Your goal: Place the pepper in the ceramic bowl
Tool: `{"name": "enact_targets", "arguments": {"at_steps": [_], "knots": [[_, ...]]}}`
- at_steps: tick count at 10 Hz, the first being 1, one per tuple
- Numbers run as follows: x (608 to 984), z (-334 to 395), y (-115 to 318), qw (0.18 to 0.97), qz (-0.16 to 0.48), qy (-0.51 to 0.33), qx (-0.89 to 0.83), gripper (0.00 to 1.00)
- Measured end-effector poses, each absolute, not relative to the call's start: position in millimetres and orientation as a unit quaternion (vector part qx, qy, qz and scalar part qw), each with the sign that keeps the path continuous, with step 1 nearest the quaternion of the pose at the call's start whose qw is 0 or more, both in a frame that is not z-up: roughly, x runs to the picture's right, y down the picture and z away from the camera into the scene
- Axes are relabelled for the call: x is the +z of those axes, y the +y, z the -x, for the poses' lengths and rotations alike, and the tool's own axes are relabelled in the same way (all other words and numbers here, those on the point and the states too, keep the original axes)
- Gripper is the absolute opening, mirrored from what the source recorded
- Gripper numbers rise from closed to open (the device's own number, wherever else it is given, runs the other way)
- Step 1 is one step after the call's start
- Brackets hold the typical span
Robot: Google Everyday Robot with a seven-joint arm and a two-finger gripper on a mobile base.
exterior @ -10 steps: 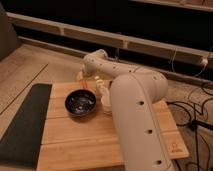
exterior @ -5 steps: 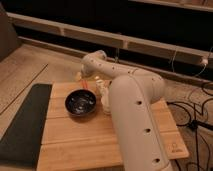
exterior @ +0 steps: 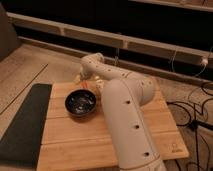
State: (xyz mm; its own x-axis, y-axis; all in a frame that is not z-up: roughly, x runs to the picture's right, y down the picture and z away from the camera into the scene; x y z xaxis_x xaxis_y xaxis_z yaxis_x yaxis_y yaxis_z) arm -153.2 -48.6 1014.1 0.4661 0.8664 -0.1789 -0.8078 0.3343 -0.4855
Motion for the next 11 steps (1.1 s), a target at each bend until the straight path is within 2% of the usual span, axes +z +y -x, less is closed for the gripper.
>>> {"name": "enact_targets", "arguments": {"at_steps": [3, 4, 7, 9, 10, 11], "knots": [[1028.6, 157.2, -25.1, 0.809, 0.293, -0.029, 0.509, 0.65], [1031.8, 157.0, -25.0, 0.812, 0.293, -0.025, 0.505, 0.6], [1036.3, 156.7, -37.3, 0.819, 0.278, -0.024, 0.5, 0.31], [1036.4, 154.6, -50.5, 0.82, 0.263, -0.026, 0.508, 0.07], [1036.2, 153.0, -55.2, 0.819, 0.256, -0.027, 0.513, 0.0], [1034.1, 152.3, -62.9, 0.818, 0.247, -0.031, 0.518, 0.0]]}}
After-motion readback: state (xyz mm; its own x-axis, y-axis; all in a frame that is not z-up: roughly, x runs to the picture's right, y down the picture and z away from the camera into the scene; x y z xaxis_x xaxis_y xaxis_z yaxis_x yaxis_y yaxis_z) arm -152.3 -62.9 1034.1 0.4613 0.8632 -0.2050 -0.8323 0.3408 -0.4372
